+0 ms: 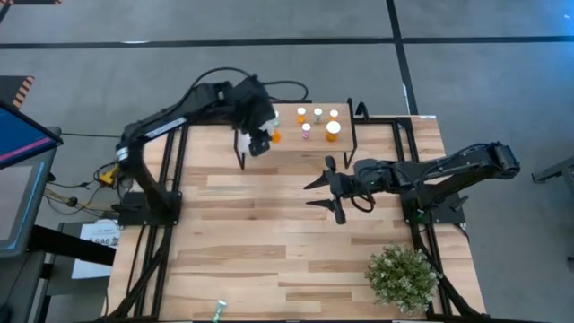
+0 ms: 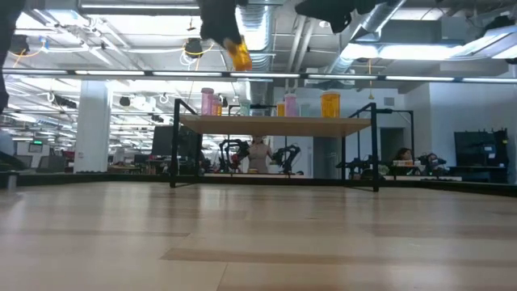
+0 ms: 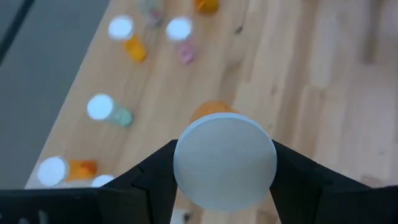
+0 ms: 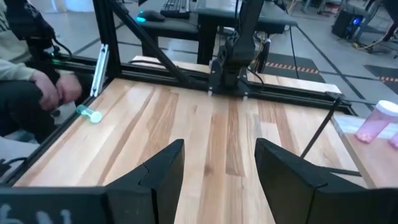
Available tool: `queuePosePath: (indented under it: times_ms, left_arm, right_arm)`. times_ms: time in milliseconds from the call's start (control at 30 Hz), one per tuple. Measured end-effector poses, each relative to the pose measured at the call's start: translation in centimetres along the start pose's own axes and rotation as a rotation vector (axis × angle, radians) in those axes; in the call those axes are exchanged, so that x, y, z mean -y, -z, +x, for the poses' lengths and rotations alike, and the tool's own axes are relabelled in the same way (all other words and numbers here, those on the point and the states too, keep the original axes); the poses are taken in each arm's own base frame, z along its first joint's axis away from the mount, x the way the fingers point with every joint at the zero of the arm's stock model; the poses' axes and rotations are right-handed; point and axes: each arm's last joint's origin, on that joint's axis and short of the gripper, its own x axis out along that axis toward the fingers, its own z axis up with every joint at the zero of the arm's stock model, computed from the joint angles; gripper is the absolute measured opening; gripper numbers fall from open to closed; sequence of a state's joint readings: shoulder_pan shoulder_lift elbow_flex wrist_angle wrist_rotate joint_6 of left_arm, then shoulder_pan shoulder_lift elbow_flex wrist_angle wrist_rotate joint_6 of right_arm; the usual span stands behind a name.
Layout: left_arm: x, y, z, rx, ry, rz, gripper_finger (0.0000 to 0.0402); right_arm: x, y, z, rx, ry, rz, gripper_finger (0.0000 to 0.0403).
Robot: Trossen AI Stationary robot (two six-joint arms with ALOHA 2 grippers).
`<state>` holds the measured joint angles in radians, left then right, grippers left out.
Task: Pick and place medicine bottles onto shelf by color
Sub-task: Put the large orange pill bottle on the shelf
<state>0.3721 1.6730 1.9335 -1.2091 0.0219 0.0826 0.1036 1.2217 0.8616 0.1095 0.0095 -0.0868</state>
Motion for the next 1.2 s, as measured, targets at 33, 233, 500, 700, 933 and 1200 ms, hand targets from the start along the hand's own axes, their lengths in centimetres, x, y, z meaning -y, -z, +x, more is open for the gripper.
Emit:
queuePosePath:
  times_ms: [33,233,500,700,933,1200]
  left_arm:
    - [-0.5,-0.2,0.8,-0.027,-0.006,-0.002,0.0193]
    - [-3.4,-0.3,5.1,-0.181,-0.026,-0.016,0.0194]
    - [-4.8,-0.1,8.2,-0.255,-0.026,-0.002,0.0194]
    - [-5.0,0.2,8.8,-0.259,-0.014,0.012,0.0194]
    - [-5.4,0.7,9.4,-0.282,-0.047,0.026,0.0194]
    - [-5.8,0.6,9.5,-0.259,-0.058,0.02,0.0198]
  right_arm:
    - [0.0,0.0,0.0,-0.005,0.003,0.001,0.0217]
    - [0.0,0.2,0.0,-0.023,0.017,0.008,0.0217]
    - [0.0,0.3,0.0,-0.03,0.017,0.014,0.0217]
    - [0.0,0.3,0.0,-0.03,0.017,0.029,0.0217]
    - [-0.2,0.2,0.0,-0.026,0.011,0.033,0.0217]
    - [-0.2,0.2,0.0,-0.023,0.011,0.033,0.0217]
